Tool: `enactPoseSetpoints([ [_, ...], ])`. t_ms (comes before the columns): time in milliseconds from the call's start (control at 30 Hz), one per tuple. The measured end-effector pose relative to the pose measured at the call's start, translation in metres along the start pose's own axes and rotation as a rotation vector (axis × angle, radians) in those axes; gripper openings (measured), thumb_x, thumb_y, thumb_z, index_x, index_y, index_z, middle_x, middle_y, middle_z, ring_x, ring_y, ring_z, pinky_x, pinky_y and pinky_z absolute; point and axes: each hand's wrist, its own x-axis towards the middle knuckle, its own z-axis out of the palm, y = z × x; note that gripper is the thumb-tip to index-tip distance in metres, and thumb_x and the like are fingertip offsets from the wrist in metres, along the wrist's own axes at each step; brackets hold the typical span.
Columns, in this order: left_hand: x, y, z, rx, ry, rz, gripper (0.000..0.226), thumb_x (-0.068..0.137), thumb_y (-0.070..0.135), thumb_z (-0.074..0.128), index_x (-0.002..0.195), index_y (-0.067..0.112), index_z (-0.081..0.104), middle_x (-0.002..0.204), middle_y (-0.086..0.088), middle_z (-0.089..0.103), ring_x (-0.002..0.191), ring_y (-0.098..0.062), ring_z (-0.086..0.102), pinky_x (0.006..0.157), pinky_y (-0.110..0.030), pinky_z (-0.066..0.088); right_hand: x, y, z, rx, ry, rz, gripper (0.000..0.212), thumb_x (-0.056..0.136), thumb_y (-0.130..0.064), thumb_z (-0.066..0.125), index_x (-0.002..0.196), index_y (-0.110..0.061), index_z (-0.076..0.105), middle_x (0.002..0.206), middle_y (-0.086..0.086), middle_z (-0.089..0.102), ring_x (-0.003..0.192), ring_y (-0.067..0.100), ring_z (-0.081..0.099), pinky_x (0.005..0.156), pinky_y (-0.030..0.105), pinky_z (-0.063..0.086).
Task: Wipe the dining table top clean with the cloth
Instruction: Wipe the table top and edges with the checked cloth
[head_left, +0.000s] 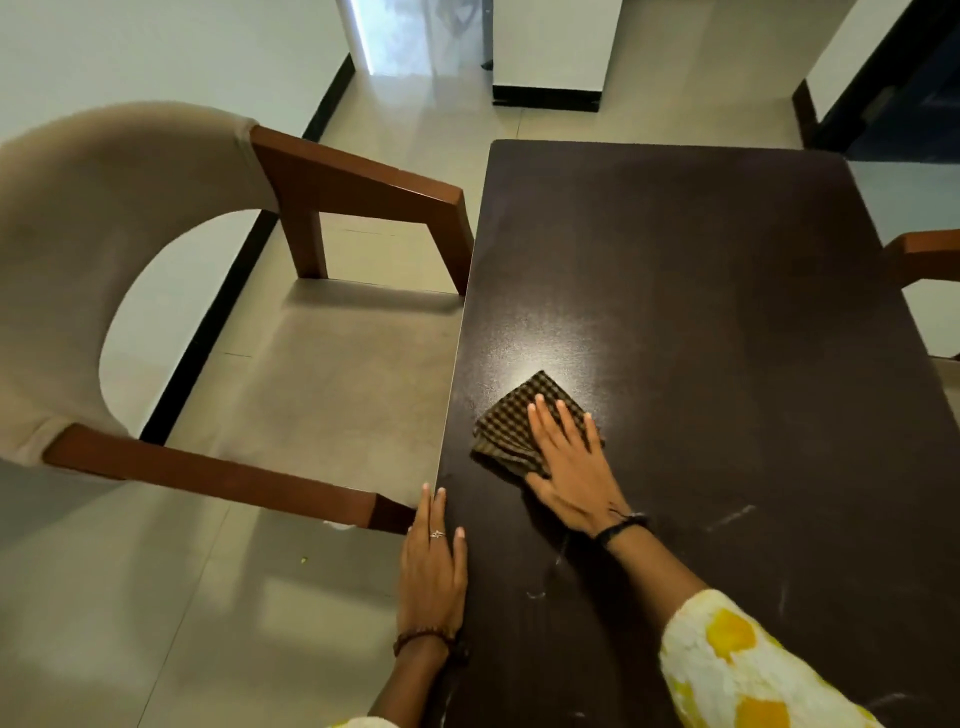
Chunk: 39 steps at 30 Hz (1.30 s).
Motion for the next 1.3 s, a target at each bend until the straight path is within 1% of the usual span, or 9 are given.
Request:
enactPoseSetpoints([
  [67, -0.001, 0.0, 0.0, -0.009, 0.0, -0.006, 0.057, 0.095, 0.022, 0.042, 0.143, 0.017, 0.013, 0.152, -0.003, 0.017, 0.135, -0.02, 0.03, 0.103, -0.03, 0.031, -0.016, 0.034, -0.009, -0.038, 0.0, -0.008, 0.082, 0.088, -0.037, 0.044, 0.147, -0.02, -0.01, 0.156, -0.004, -0.015, 0.145, 0.017, -0.014, 0.113, 0.038, -0.019],
  [167, -0.001, 0.003, 0.0, -0.023, -0.002, -0.013, 0.058, 0.094, 0.02, 0.042, 0.143, 0.015, 0.01, 0.151, -0.007, 0.022, 0.133, -0.022, 0.033, 0.1, -0.025, 0.031, -0.043, 0.063, -0.015, 0.01, -0.004, 0.151, 0.084, 0.088, -0.033, 0.048, 0.146, -0.02, -0.011, 0.158, 0.0, -0.012, 0.141, 0.012, -0.02, 0.115, 0.041, -0.014],
  [300, -0.001, 0.003, 0.001, -0.021, -0.002, -0.024, 0.059, 0.095, 0.022, 0.04, 0.141, 0.018, 0.003, 0.151, -0.007, 0.022, 0.13, -0.022, 0.039, 0.097, -0.028, 0.038, -0.056, 0.042, -0.001, 0.004, 0.035, 0.376, 0.088, 0.086, -0.037, 0.051, 0.148, -0.012, -0.007, 0.158, 0.007, -0.011, 0.145, 0.024, -0.013, 0.115, 0.048, -0.009],
  [400, 0.001, 0.0, 0.001, -0.043, -0.009, -0.027, 0.059, 0.096, 0.023, 0.038, 0.141, 0.021, 0.0, 0.152, -0.005, 0.02, 0.126, -0.021, 0.042, 0.095, -0.028, 0.039, -0.036, 0.009, 0.009, 0.024, -0.005, 0.422, 0.094, 0.084, -0.042, 0.052, 0.147, -0.01, -0.011, 0.156, 0.01, -0.017, 0.143, 0.031, -0.016, 0.112, 0.056, -0.01],
  [500, 0.002, -0.001, 0.003, -0.054, -0.007, -0.027, 0.059, 0.095, 0.024, 0.038, 0.141, 0.023, 0.0, 0.152, -0.004, 0.019, 0.128, -0.02, 0.04, 0.096, -0.027, 0.037, 0.002, -0.015, 0.01, 0.013, 0.005, 0.319, 0.095, 0.082, -0.045, 0.05, 0.147, -0.016, -0.013, 0.157, 0.008, -0.017, 0.143, 0.032, -0.017, 0.11, 0.056, -0.014],
  [700, 0.001, 0.0, 0.003, -0.053, -0.002, -0.031, 0.059, 0.095, 0.023, 0.039, 0.144, 0.018, 0.005, 0.152, -0.006, 0.02, 0.131, -0.021, 0.036, 0.098, -0.028, 0.036, 0.073, -0.054, -0.001, -0.018, -0.008, 0.04, 0.085, 0.084, -0.042, 0.049, 0.148, -0.024, -0.004, 0.158, 0.005, -0.01, 0.144, 0.032, -0.012, 0.111, 0.057, -0.013],
  [1000, 0.0, -0.001, 0.002, -0.118, -0.022, -0.189, 0.053, 0.096, 0.022, 0.038, 0.144, 0.015, 0.017, 0.147, -0.009, 0.034, 0.127, -0.024, 0.041, 0.097, -0.033, 0.038, 0.018, -0.032, 0.005, -0.21, -0.14, -0.468, 0.082, 0.083, -0.044, 0.045, 0.147, -0.035, -0.005, 0.155, -0.006, -0.015, 0.14, 0.023, -0.023, 0.112, 0.049, -0.018],
  [1167, 0.0, 0.0, 0.001, -0.155, 0.001, -0.157, 0.053, 0.095, 0.019, 0.039, 0.144, 0.018, 0.017, 0.147, -0.005, 0.033, 0.128, -0.022, 0.041, 0.094, -0.03, 0.041, -0.004, 0.012, -0.007, -0.322, -0.201, -0.555, 0.077, 0.086, -0.044, 0.039, 0.144, -0.041, -0.012, 0.153, -0.012, -0.017, 0.141, 0.023, -0.021, 0.112, 0.045, -0.021],
  [1300, 0.001, 0.002, 0.001, -0.139, 0.004, -0.163, 0.053, 0.096, 0.02, 0.039, 0.144, 0.019, 0.016, 0.145, -0.006, 0.036, 0.119, -0.024, 0.049, 0.087, -0.032, 0.046, 0.023, 0.018, -0.022, -0.324, -0.199, -0.536, 0.073, 0.088, -0.044, 0.037, 0.143, -0.044, -0.012, 0.154, -0.013, -0.016, 0.144, 0.023, -0.016, 0.114, 0.045, -0.016],
])
